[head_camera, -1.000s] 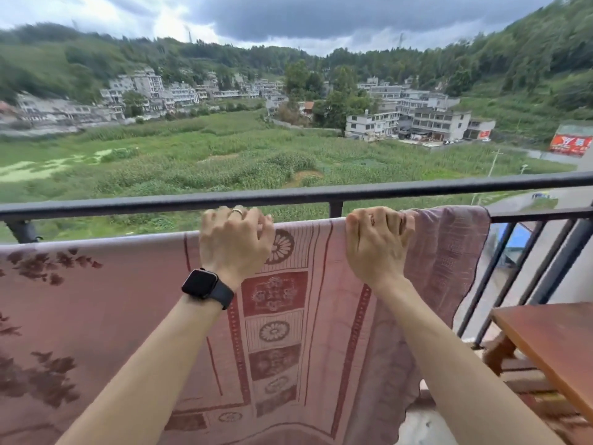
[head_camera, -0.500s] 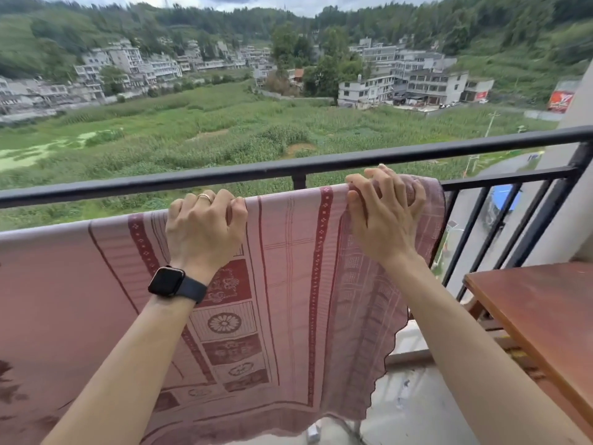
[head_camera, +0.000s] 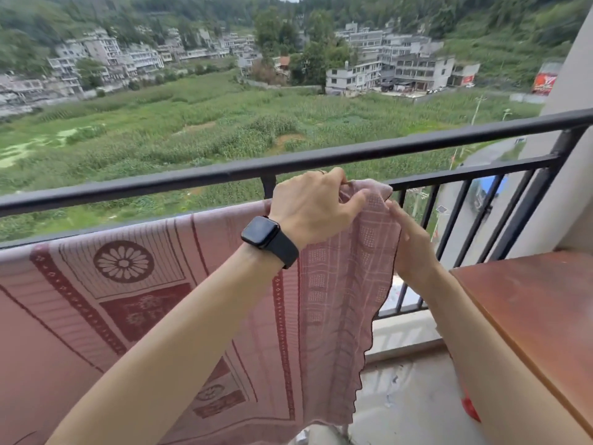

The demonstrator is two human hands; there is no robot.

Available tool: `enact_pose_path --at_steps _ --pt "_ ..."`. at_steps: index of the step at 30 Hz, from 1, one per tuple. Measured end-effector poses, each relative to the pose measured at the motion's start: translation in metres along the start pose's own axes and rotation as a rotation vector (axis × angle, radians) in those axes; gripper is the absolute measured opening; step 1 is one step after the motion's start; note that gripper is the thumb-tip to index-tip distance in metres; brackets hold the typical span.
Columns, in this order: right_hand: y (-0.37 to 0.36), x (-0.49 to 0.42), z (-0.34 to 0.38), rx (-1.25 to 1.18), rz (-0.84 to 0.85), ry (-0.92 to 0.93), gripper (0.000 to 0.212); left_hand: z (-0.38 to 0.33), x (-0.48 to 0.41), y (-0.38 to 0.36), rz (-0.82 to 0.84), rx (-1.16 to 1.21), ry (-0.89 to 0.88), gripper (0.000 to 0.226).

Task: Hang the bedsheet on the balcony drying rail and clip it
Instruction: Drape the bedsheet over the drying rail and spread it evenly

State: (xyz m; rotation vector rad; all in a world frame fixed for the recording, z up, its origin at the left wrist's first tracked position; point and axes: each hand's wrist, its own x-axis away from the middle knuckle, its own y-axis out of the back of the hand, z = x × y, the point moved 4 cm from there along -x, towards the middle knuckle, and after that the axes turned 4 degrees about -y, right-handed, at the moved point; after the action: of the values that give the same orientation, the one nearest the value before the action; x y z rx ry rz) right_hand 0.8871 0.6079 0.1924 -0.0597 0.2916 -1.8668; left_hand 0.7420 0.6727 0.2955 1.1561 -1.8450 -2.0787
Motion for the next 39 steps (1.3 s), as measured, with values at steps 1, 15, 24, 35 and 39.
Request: enact_pose_path --at_steps 1,15,24,35,39 --pt "0.005 0.008 0.005 0.005 0.044 -0.028 0.032 -0.012 -0.004 0.004 0.013 0.026 0.005 0.052" --pt "-0.022 0.051 -0.027 0.359 0.062 0.101 0.048 -0.008 0.054 0.017 -0.06 0.004 0.113 0.025" --pt "-0.118 0.071 -0.11 0.631 0.121 0.204 0.027 0.047 0.127 0.048 -0.141 -0.176 0.195 0.052" --pt "-0.21 0.129 -0.153 0.657 0.024 0.201 0.04 0.117 0.209 0.09 -0.216 -0.145 0.259 0.043" --pt "-0.245 0.155 -0.198 0.695 0.285 -0.062 0.035 0.136 0.245 0.103 -0.214 -0.157 0.208 0.042"
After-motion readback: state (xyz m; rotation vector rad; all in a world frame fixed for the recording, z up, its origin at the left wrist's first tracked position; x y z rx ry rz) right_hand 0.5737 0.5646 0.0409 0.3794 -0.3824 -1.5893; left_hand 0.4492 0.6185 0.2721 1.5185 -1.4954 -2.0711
